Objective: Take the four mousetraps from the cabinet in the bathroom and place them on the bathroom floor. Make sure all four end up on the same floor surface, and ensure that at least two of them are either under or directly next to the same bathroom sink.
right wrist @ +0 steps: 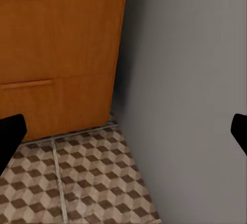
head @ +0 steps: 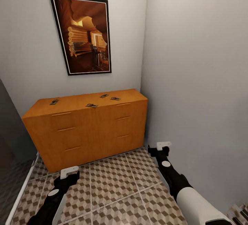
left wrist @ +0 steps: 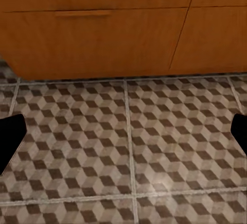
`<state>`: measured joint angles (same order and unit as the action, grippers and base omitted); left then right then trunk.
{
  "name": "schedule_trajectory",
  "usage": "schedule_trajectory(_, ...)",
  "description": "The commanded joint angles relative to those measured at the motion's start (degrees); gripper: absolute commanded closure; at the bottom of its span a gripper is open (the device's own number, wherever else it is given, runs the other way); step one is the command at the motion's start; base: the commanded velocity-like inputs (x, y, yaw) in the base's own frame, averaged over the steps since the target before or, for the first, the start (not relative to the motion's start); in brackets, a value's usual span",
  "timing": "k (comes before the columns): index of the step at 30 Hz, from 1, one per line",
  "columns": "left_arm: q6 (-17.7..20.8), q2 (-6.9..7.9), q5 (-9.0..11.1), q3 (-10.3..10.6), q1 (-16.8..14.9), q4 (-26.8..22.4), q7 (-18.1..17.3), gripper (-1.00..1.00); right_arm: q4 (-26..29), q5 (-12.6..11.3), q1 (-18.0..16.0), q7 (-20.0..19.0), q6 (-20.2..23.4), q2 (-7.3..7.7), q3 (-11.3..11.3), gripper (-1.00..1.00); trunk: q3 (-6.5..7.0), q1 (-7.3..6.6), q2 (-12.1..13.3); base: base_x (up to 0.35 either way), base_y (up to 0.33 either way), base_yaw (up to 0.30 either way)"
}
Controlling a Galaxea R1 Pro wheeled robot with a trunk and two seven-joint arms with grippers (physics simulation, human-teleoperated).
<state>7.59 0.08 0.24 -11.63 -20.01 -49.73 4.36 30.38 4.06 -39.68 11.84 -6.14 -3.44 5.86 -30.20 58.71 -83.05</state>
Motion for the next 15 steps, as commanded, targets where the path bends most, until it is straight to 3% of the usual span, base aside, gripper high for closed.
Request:
schedule_trajectory(1, 0.33, 0.00, 0.03, 0.03, -0.02, -0.08, 0.16, -1.00, -0.06, 0.42, -0.05, 0.46, -0.01, 0.01, 0.21, -1.00, -0.06, 0.02, -0.03, 0.197, 0.000, 0.288)
schedule_trajectory(15, 0.32, -0.62, 0.03, 0.23, 0.00, 0.22, 0.14, -1.00, -0.06, 0.42, -0.05, 0.46, -0.01, 0.01, 0.21, -1.00, -0.06, 0.02, -0.03, 0.168, -0.035, 0.288)
